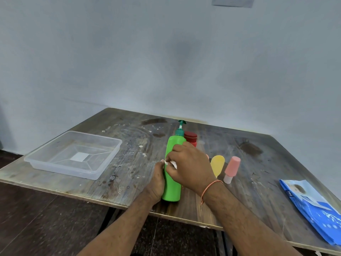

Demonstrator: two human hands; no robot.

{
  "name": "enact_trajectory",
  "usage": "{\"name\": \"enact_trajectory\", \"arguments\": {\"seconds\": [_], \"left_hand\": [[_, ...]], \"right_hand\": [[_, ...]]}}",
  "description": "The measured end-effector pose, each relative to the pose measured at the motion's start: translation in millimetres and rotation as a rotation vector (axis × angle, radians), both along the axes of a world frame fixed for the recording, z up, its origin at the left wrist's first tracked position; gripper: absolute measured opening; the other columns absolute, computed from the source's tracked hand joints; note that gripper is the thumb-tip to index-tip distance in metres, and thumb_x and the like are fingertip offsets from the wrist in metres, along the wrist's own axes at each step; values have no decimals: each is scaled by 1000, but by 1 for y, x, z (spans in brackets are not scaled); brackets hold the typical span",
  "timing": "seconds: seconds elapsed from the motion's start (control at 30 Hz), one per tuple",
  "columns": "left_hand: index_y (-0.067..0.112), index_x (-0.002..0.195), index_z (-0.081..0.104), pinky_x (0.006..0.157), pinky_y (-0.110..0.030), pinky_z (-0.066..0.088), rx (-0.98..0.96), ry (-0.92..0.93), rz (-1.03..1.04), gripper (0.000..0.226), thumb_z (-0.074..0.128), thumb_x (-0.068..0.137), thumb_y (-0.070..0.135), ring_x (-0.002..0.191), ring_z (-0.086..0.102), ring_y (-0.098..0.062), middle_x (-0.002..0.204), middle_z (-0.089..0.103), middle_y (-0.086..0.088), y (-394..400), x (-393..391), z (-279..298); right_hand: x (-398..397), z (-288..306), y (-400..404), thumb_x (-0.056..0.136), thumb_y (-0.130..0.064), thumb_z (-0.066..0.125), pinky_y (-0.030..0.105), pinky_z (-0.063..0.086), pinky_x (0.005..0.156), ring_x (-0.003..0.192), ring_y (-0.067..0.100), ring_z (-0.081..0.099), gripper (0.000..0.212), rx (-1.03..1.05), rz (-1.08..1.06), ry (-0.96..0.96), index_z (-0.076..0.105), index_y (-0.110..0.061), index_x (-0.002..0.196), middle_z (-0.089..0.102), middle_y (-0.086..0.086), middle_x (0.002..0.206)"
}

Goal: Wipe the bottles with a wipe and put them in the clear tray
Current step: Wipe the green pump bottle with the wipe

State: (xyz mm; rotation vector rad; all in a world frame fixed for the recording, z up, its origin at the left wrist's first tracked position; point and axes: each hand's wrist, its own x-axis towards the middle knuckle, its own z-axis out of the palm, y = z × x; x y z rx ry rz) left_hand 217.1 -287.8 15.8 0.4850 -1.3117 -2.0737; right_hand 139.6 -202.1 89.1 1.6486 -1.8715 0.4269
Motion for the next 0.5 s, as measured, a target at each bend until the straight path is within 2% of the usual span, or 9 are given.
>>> {"name": "enact_trajectory", "arguments": {"seconds": [0.07, 0.17, 0.27, 0.4, 0.5], "left_hand": [[2, 88, 67, 57, -27, 57, -8, -36, -4, 60, 18, 113, 27, 64, 71, -17, 68, 71, -11, 0, 3, 3], [2, 84, 65, 54, -25, 56, 8, -45, 12, 56, 21, 112, 22, 60, 69, -15, 64, 69, -10, 3, 4, 5], [4, 83, 62, 56, -25, 56, 13, -55, 38, 49, 25, 111, 18, 65, 67, -16, 68, 65, -11, 1, 4, 3], [4, 83, 63, 55, -26, 55, 8, -94, 40, 49, 25, 111, 18, 62, 66, -16, 65, 65, -10, 2, 4, 5], [4, 82, 60, 56, -24, 56, -29, -87, 72, 46, 25, 111, 11, 62, 66, -12, 66, 64, -8, 6, 7, 7]], "right_hand": [[1, 1, 1, 86, -37, 71, 32, 49, 58, 82, 18, 58, 13, -31, -28, -4, 77, -25, 84, 65, -8, 82], [5, -3, 3, 86, -36, 73, 26, 33, 56, 80, 17, 58, 11, -44, -48, 29, 77, -27, 82, 63, -9, 81], [4, -8, 7, 91, -43, 60, 28, 41, 55, 80, 14, 56, 25, 26, -2, 34, 80, -30, 86, 65, -11, 81], [2, -6, 10, 87, -39, 70, 25, 35, 56, 79, 14, 58, 13, -20, -43, 19, 79, -29, 84, 66, -11, 81], [3, -15, 7, 93, -38, 62, 31, 46, 56, 83, 16, 56, 19, -1, 2, -5, 78, -28, 90, 63, -10, 86]]}}
